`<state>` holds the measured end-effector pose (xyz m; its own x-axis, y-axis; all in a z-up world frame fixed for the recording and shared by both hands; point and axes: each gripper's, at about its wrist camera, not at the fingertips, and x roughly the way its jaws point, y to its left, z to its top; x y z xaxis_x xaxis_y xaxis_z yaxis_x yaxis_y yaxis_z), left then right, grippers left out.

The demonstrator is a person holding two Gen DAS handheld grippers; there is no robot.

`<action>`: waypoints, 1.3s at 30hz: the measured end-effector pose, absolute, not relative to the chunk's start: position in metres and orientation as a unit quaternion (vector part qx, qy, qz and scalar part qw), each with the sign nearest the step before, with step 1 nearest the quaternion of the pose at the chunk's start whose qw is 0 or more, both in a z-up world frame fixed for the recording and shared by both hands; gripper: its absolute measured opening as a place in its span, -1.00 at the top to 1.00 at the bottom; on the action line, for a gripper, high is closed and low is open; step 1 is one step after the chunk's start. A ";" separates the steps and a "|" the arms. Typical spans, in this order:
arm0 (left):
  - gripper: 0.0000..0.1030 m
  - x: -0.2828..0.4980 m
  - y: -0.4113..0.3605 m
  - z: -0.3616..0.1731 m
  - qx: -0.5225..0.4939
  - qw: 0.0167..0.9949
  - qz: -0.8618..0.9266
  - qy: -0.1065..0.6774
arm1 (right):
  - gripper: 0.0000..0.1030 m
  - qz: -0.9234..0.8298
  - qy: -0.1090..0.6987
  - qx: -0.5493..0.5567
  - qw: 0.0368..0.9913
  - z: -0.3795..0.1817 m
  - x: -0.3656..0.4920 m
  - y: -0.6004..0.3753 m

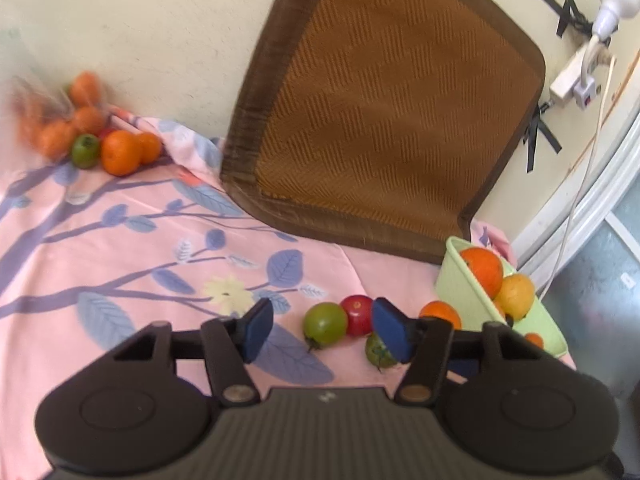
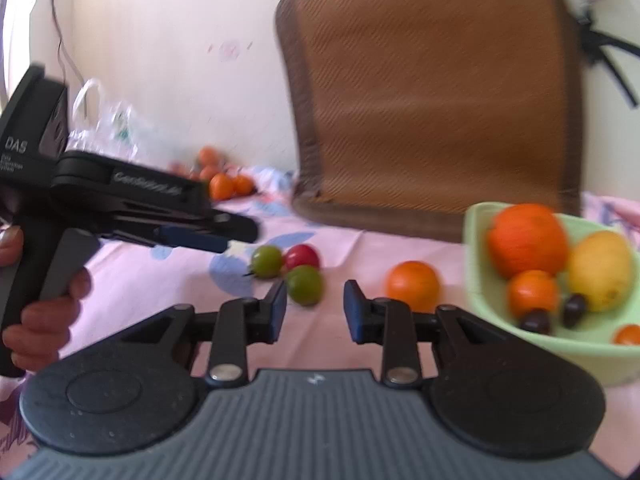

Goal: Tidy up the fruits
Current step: 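Move the left tool to the green cherry tomato and grasp it, then carry the green tomato into the green bowl and open the left tool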

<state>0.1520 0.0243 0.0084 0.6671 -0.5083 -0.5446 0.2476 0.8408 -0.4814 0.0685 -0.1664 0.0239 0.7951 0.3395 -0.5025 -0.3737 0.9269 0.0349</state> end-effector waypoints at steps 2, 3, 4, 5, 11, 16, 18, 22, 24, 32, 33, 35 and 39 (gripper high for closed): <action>-0.09 0.154 0.023 0.004 -0.192 0.891 -0.212 0.352 | 0.13 0.189 0.265 -0.043 0.944 0.020 0.078 -0.158; -0.04 0.154 0.022 0.002 -0.196 0.890 -0.212 0.353 | 0.11 0.190 0.269 -0.048 0.943 0.019 0.083 -0.154; -0.01 0.155 0.021 -0.001 -0.198 0.890 -0.211 0.353 | 0.11 0.189 0.278 -0.052 0.940 0.016 0.088 -0.151; 0.01 0.153 0.020 -0.003 -0.196 0.892 -0.211 0.348 | 0.11 0.190 0.289 -0.053 0.937 0.015 0.093 -0.149; 0.47 0.144 0.016 -0.005 -0.186 0.896 -0.211 0.343 | 0.42 0.192 0.307 -0.044 0.931 0.012 0.098 -0.150; 0.47 0.114 0.007 0.000 -0.181 0.898 -0.226 0.331 | 0.43 0.185 0.302 -0.013 0.935 0.016 0.074 -0.166; 0.47 0.098 0.000 0.001 -0.180 0.896 -0.239 0.329 | 0.43 0.184 0.295 -0.012 0.937 0.018 0.060 -0.174; 0.47 0.075 -0.026 0.009 -0.177 0.886 -0.280 0.325 | 0.43 0.171 0.272 -0.010 0.947 0.022 0.028 -0.195; 0.47 0.071 -0.043 0.019 -0.168 0.884 -0.299 0.317 | 0.43 0.155 0.252 -0.009 0.955 0.026 0.011 -0.210; 0.47 0.088 -0.121 0.063 -0.131 0.881 -0.354 0.287 | 0.43 0.048 0.153 -0.027 0.987 0.045 -0.015 -0.267; 0.47 0.092 -0.132 0.065 -0.127 0.881 -0.356 0.286 | 0.43 0.037 0.149 -0.027 0.988 0.046 -0.012 -0.275; 0.47 0.101 -0.149 0.062 -0.121 0.879 -0.357 0.293 | 0.42 0.020 0.147 -0.017 0.989 0.045 -0.004 -0.290; 0.47 0.114 -0.173 0.049 -0.114 0.875 -0.348 0.318 | 0.42 0.002 0.158 -0.004 0.987 0.035 0.014 -0.310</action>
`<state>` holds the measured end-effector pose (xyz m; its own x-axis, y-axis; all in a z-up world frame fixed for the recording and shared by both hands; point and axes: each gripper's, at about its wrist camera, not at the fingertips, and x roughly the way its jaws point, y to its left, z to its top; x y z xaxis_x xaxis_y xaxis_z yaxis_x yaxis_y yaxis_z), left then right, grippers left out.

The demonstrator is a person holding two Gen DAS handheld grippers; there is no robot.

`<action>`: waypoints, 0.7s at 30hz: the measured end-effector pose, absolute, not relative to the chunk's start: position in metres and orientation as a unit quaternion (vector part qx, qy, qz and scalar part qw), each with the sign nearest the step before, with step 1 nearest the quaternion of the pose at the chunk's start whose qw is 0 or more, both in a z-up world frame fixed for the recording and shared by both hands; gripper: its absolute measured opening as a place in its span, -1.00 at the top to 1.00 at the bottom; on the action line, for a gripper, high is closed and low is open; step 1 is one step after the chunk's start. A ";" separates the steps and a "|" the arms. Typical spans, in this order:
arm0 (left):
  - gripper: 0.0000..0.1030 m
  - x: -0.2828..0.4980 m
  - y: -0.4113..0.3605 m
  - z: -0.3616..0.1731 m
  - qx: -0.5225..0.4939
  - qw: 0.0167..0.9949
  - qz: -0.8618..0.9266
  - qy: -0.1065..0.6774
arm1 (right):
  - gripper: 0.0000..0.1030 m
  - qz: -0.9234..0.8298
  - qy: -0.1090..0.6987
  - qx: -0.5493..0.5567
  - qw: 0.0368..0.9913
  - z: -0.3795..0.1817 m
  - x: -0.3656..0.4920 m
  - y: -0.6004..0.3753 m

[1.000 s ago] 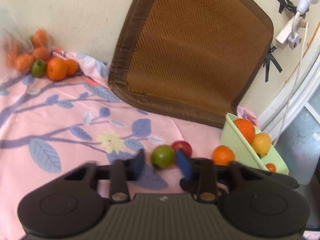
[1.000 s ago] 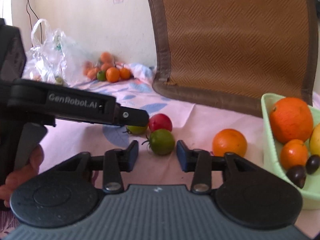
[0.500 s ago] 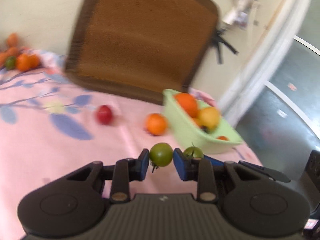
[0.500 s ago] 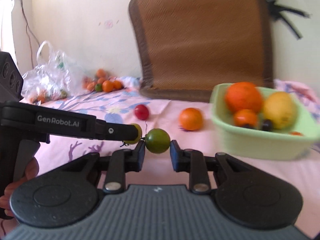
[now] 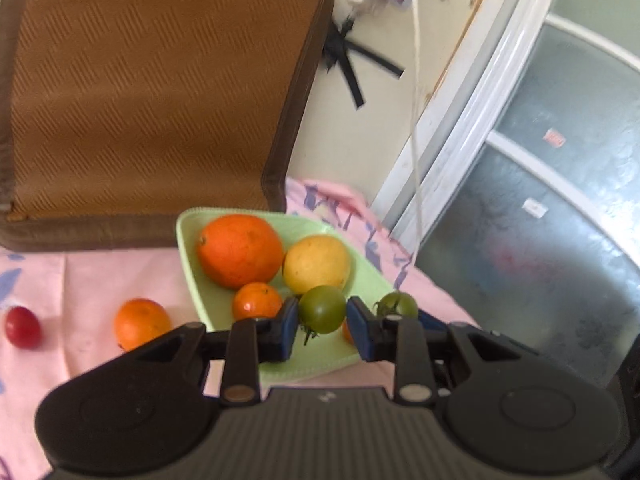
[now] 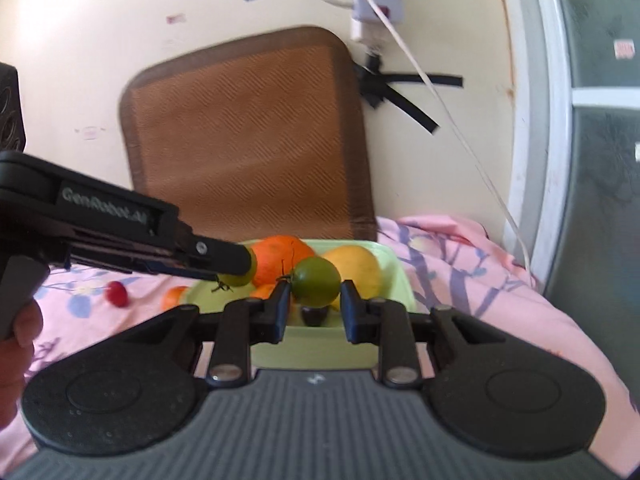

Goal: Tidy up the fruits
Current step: 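Carry the green tomato into the green bowl and open the left tool, then grasp the red cherry tomato with the left tool while the right tool grasps the loose tangerine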

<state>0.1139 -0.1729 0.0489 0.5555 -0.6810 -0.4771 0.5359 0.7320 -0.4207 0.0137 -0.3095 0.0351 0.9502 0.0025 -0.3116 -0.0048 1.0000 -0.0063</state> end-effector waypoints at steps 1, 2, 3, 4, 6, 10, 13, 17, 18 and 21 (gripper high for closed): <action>0.47 0.117 -0.176 0.046 -0.116 0.872 -0.348 0.323 | 0.42 0.000 0.160 -0.003 0.987 0.032 0.016 -0.311; 0.47 0.118 -0.179 0.044 -0.115 0.871 -0.349 0.326 | 0.42 -0.002 0.160 -0.003 0.987 0.030 0.017 -0.312; 0.47 0.119 -0.182 0.042 -0.111 0.872 -0.348 0.327 | 0.41 -0.003 0.160 -0.004 0.987 0.029 0.017 -0.312; 0.46 0.119 -0.185 0.041 -0.105 0.872 -0.348 0.327 | 0.41 -0.004 0.161 -0.004 0.987 0.027 0.016 -0.314; 0.46 0.120 -0.189 0.038 -0.096 0.872 -0.348 0.330 | 0.41 -0.005 0.161 -0.004 0.987 0.025 0.015 -0.316; 0.44 0.120 -0.194 0.034 -0.090 0.874 -0.343 0.333 | 0.35 -0.007 0.156 -0.010 0.988 0.024 0.014 -0.315; 0.39 0.118 -0.194 0.035 -0.087 0.875 -0.342 0.333 | 0.21 -0.010 0.154 -0.007 0.988 0.023 0.012 -0.316; 0.39 0.107 -0.176 0.049 -0.099 0.879 -0.345 0.314 | 0.21 -0.015 0.140 0.003 0.990 0.024 0.008 -0.320; 0.39 0.102 -0.166 0.053 -0.104 0.882 -0.343 0.304 | 0.21 -0.016 0.134 0.005 0.991 0.024 0.006 -0.320; 0.34 0.091 -0.122 0.061 -0.125 0.895 -0.322 0.283 | 0.22 -0.017 0.115 0.013 0.993 0.026 0.000 -0.323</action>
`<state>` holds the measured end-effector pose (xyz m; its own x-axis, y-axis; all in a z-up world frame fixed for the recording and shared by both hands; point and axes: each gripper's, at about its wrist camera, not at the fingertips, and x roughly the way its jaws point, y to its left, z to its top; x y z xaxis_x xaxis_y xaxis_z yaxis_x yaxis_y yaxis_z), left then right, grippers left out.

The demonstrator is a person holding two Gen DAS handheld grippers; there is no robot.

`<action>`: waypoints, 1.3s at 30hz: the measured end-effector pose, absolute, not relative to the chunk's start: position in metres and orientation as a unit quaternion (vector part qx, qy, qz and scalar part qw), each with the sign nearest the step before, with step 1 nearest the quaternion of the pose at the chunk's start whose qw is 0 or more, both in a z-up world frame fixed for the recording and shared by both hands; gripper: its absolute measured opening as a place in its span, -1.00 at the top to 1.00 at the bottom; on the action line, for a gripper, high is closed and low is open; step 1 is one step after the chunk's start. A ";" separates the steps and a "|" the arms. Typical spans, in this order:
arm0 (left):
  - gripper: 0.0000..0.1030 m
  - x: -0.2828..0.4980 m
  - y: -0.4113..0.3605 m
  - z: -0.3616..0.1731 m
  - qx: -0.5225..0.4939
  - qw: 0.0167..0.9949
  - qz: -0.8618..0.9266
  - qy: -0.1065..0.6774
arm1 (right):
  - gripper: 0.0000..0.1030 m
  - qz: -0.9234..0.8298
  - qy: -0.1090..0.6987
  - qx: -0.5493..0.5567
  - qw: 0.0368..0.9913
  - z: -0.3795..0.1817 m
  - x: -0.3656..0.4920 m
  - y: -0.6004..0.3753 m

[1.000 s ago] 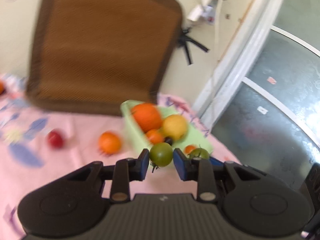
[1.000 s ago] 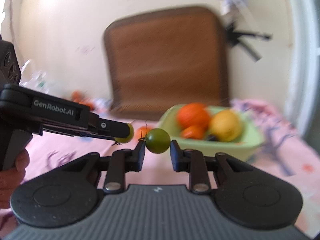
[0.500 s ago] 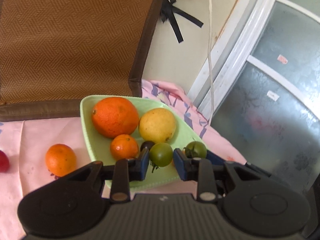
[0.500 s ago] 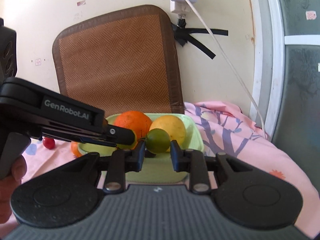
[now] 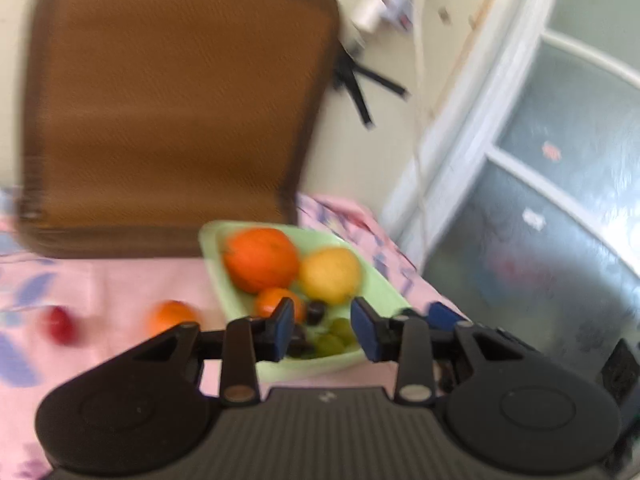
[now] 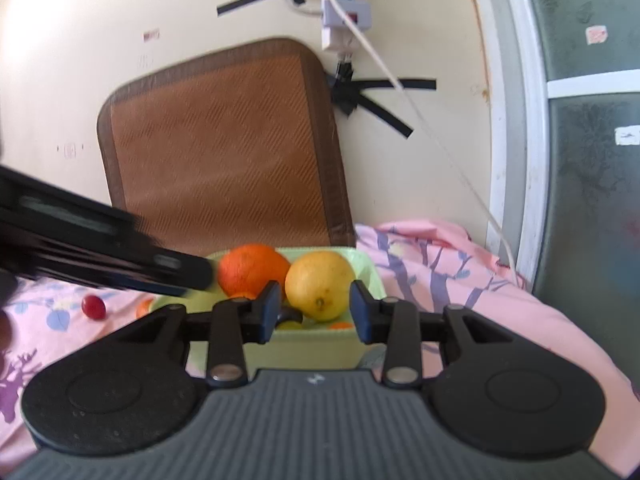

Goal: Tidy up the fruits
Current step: 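Grasp the red cherry tomato with the left tool while the right tool grasps the loose tangerine, then carry the red tomato into the bowl with the left tool while the right tool carries the tangerine toward it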

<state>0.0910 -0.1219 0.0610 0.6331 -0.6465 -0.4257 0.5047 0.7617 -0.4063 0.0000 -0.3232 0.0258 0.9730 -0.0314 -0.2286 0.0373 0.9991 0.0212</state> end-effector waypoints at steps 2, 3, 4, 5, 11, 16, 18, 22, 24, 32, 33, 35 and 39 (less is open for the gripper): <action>0.34 0.089 -0.087 0.061 -0.136 0.905 -0.288 0.280 | 0.25 -0.011 0.107 0.021 0.994 0.028 -0.003 -0.325; 0.34 0.091 -0.068 0.060 -0.140 0.910 -0.267 0.283 | 0.26 -0.003 0.108 0.025 0.994 0.031 -0.003 -0.325; 0.34 0.094 -0.050 0.057 -0.142 0.914 -0.246 0.288 | 0.27 0.010 0.110 0.028 0.993 0.034 -0.004 -0.324; 0.34 0.097 -0.035 0.055 -0.143 0.918 -0.225 0.294 | 0.27 0.027 0.114 0.032 0.993 0.037 -0.003 -0.322; 0.33 0.128 0.004 0.038 -0.147 0.916 -0.180 0.327 | 0.27 0.161 0.173 -0.024 0.971 0.060 0.027 -0.270; 0.13 0.147 -0.010 0.022 -0.135 0.907 -0.195 0.347 | 0.27 0.183 0.224 -0.167 0.943 0.042 0.071 -0.207; 0.13 0.153 -0.014 0.016 -0.133 0.905 -0.195 0.354 | 0.27 0.188 0.241 -0.220 0.926 0.036 0.084 -0.191; 0.13 0.164 -0.018 0.008 -0.137 0.903 -0.196 0.357 | 0.26 0.196 0.272 -0.303 0.892 0.027 0.104 -0.172; 0.13 0.167 -0.020 0.005 -0.134 0.905 -0.193 0.355 | 0.26 0.198 0.289 -0.340 0.873 0.022 0.112 -0.166; 0.41 0.164 -0.024 0.003 -0.114 0.912 -0.198 0.341 | 0.26 0.186 0.330 -0.432 0.818 0.003 0.125 -0.158; 0.42 0.162 -0.024 0.003 -0.112 0.912 -0.199 0.341 | 0.26 0.188 0.329 -0.421 0.824 0.005 0.122 -0.160; 0.42 0.152 -0.024 0.005 -0.110 0.912 -0.207 0.337 | 0.27 0.195 0.313 -0.390 0.844 0.012 0.109 -0.165; 0.42 0.123 -0.023 0.008 -0.132 0.904 -0.234 0.333 | 0.27 0.199 0.273 -0.306 0.890 0.027 0.060 -0.184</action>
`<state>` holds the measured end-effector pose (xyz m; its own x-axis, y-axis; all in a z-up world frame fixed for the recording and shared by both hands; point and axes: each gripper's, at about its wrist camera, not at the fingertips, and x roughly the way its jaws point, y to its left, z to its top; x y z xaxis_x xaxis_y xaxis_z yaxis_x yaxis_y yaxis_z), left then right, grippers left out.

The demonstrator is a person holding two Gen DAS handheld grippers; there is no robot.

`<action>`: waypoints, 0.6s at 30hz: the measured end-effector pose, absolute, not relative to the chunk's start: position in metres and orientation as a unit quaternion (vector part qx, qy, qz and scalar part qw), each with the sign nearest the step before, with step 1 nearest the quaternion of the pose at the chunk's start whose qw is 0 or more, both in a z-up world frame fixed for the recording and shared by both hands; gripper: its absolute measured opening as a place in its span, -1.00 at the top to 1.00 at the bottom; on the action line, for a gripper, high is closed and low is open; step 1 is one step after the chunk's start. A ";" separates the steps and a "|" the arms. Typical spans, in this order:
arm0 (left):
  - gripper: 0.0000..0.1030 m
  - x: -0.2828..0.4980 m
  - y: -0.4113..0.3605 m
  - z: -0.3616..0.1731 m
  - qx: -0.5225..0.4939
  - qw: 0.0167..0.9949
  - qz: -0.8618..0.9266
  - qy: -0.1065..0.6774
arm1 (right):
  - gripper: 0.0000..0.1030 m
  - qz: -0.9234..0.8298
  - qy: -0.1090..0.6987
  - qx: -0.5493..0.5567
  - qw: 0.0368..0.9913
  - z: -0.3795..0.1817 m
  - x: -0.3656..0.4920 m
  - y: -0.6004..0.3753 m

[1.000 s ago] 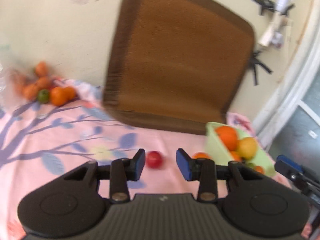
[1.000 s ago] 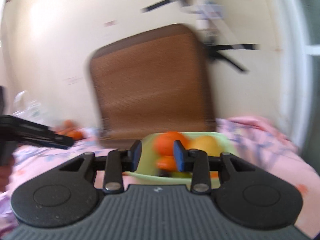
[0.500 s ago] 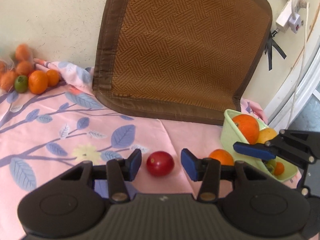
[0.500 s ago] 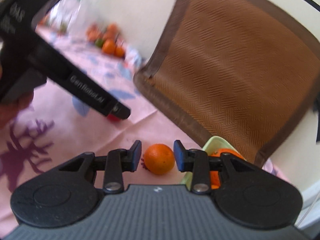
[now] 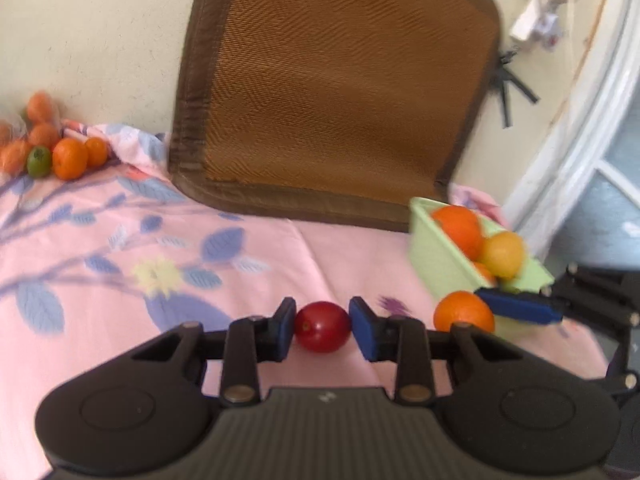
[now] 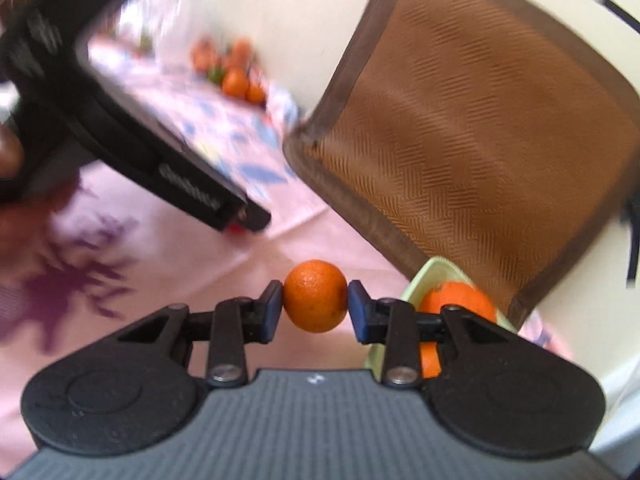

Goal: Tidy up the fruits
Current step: 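Carry the red tomato into the bowl with the left tool while the right tool carries the tangerine toward it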

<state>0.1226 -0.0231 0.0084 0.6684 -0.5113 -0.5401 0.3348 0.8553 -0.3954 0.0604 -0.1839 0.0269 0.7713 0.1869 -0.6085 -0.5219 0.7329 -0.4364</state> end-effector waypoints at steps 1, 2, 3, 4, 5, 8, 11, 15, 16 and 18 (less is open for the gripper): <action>0.42 0.114 -0.026 0.010 -0.134 0.901 -0.244 0.333 | 0.26 0.197 0.265 -0.283 0.900 0.029 0.048 -0.190; 0.42 0.105 -0.029 0.011 -0.134 0.898 -0.254 0.333 | 0.26 0.194 0.257 -0.264 0.909 0.031 0.036 -0.195; 0.42 0.095 -0.034 0.013 -0.133 0.895 -0.267 0.331 | 0.26 0.189 0.250 -0.246 0.917 0.031 0.025 -0.200; 0.42 0.086 -0.040 0.014 -0.131 0.892 -0.278 0.331 | 0.26 0.181 0.245 -0.227 0.925 0.030 0.013 -0.206; 0.42 0.077 -0.046 0.015 -0.129 0.888 -0.290 0.332 | 0.26 0.173 0.243 -0.207 0.932 0.029 0.002 -0.214; 0.42 0.057 -0.068 0.014 -0.119 0.878 -0.317 0.340 | 0.26 0.144 0.246 -0.156 0.946 0.022 -0.025 -0.233; 0.42 0.044 -0.085 0.012 -0.107 0.871 -0.329 0.349 | 0.26 0.117 0.254 -0.126 0.952 0.014 -0.045 -0.250; 0.42 0.033 -0.104 0.010 -0.083 0.873 -0.329 0.351 | 0.26 0.094 0.256 -0.091 0.958 0.010 -0.064 -0.268; 0.42 0.029 -0.108 0.009 -0.076 0.873 -0.327 0.353 | 0.26 0.090 0.257 -0.091 0.958 0.009 -0.062 -0.273; 0.40 0.027 -0.113 0.007 -0.065 0.877 -0.319 0.354 | 0.25 0.090 0.253 -0.087 0.959 0.007 -0.069 -0.278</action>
